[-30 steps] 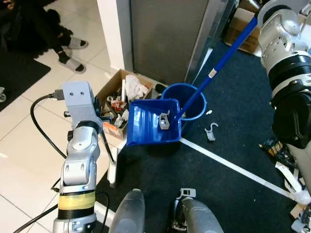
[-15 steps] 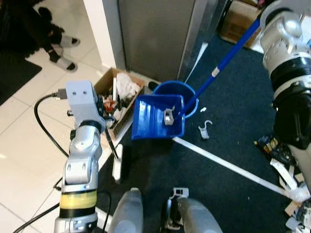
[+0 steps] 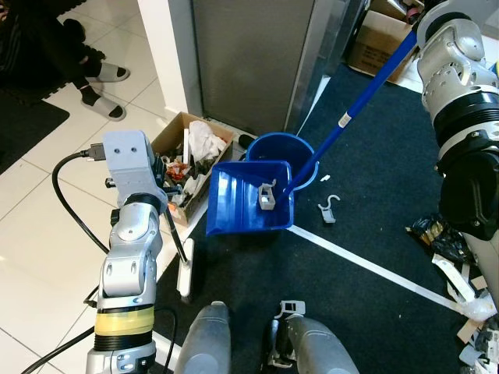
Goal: Sweep floor
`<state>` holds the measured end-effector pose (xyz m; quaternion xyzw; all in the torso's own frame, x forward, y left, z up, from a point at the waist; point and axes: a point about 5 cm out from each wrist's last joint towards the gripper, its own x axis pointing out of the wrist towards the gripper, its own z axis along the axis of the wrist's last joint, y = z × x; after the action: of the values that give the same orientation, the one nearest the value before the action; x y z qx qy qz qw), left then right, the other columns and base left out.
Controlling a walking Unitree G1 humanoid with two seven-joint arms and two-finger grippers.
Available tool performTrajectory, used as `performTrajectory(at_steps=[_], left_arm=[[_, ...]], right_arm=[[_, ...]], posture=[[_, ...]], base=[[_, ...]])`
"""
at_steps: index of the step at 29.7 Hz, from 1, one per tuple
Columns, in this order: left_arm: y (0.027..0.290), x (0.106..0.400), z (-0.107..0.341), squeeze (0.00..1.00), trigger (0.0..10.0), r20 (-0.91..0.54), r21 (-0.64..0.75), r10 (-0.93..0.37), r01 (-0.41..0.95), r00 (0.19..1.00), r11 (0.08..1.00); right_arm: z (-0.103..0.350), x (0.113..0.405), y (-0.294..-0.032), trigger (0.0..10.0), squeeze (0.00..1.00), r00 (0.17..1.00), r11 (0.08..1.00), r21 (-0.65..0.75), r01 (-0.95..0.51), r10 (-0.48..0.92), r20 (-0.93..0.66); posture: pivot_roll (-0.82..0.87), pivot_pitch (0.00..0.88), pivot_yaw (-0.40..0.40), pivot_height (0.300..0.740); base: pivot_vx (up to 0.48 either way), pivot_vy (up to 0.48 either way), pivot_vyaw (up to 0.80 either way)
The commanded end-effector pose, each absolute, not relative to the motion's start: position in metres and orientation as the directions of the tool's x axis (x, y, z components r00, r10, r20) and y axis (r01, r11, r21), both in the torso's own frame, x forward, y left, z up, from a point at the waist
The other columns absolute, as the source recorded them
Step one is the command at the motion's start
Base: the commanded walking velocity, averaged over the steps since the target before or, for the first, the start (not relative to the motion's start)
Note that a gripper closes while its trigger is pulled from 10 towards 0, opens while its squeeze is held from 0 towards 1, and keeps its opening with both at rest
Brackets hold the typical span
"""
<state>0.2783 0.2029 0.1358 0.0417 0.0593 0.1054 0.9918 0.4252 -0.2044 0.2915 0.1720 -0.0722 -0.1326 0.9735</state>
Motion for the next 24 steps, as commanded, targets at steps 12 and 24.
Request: performTrajectory(at_steps=[12, 24], left_arm=[[0.203, 0.279, 0.161, 0.0, 10.0, 0.009, 0.107, 0.199, -0.199, 0.98, 0.974], [0.205, 0.281, 0.163, 0.0, 10.0, 0.014, 0.1, 0.202, -0.202, 0.979, 0.974]], right_arm=[[0.311, 0.422, -0.215, 10.0, 0.0, 0.931, 0.884, 0.409, 0.227, -0.32, 0.175], [0.312, 0.421, -0.218, 10.0, 0.0, 0.928, 0.883, 0.407, 0.234, -0.328, 0.177]], posture=[[0.19, 0.044, -0.082, 0.74], [0.19, 0.046, -0.08, 0.74]], base=[[0.416, 0.0, 0.0], [0.48, 0.0, 0.0]])
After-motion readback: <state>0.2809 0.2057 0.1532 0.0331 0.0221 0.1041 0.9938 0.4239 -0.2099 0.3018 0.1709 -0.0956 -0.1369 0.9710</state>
